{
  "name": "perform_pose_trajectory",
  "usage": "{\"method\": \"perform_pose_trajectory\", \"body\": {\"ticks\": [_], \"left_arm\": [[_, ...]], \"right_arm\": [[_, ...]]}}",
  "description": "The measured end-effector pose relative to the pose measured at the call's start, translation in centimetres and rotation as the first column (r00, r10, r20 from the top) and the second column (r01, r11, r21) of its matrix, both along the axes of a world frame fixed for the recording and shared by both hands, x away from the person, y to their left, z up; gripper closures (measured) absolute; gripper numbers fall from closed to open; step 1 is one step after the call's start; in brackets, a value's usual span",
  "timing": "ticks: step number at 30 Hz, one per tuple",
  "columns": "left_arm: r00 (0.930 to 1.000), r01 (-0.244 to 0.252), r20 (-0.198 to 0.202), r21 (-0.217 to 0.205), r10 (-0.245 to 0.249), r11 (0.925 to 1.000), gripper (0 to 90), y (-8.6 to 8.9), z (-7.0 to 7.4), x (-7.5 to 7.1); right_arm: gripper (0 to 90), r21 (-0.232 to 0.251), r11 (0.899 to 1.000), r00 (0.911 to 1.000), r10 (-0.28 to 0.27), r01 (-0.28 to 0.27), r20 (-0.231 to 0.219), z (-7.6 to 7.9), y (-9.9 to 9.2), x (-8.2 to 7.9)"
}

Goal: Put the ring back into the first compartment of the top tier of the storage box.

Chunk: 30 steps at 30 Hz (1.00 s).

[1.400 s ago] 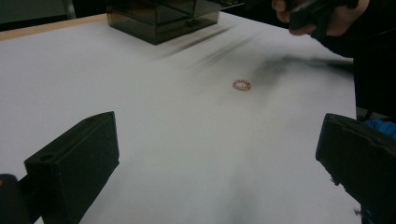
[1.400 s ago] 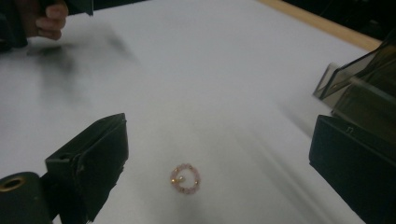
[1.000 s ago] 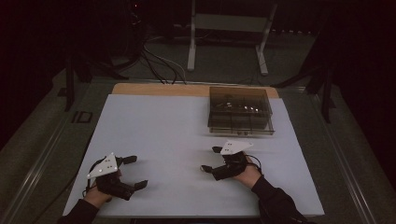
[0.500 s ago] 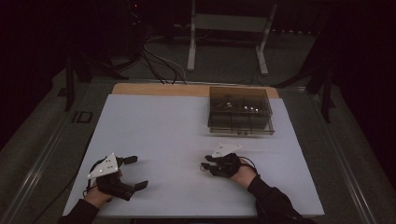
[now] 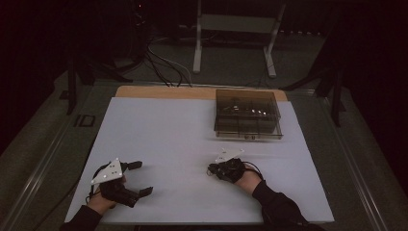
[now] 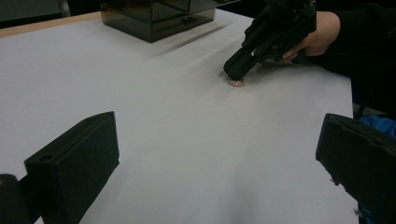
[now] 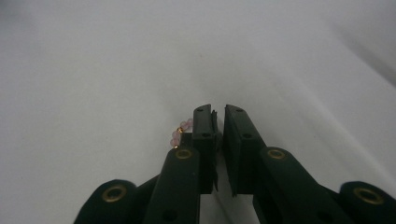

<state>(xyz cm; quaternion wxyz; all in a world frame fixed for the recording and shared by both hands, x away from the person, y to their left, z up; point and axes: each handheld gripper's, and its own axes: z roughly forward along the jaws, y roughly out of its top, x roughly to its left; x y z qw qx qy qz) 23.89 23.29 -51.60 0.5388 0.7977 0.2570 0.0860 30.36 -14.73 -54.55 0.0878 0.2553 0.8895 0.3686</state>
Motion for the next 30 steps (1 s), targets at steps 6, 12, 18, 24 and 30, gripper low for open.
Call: {"method": "perform_pose_trajectory", "body": {"ticks": [6, 12, 18, 24, 30], "left_arm": [[1.0000, 0.001, -0.001, 0.005, -0.001, 1.0000, 1.1, 0.0, 0.0, 0.0], [1.0000, 0.002, -0.001, 0.007, -0.002, 1.0000, 1.1, 0.0, 0.0, 0.0], [1.0000, 0.001, -0.002, 0.003, -0.001, 1.0000, 1.1, 0.0, 0.0, 0.0], [1.0000, 0.001, -0.001, 0.005, -0.001, 1.0000, 1.1, 0.0, 0.0, 0.0], [1.0000, 0.002, -0.003, 0.007, -0.002, 1.0000, 1.1, 0.0, 0.0, 0.0]], "right_arm": [[86.3, -0.019, 1.000, 0.9999, -0.003, 0.003, 0.013, 0.0, 0.2, -0.2], [86.9, -0.036, 0.999, 0.9999, -0.007, 0.007, 0.014, 0.2, 0.4, -0.2], [87.1, -0.038, 0.999, 1.0000, -0.004, 0.004, 0.009, 0.3, 0.5, -0.1], [87.6, -0.033, 0.999, 0.9999, 0.001, 0.000, 0.011, 0.8, 0.3, -0.3], [87.7, -0.028, 1.000, 0.9999, -0.005, 0.005, 0.011, 1.4, -0.3, -0.3]]}}
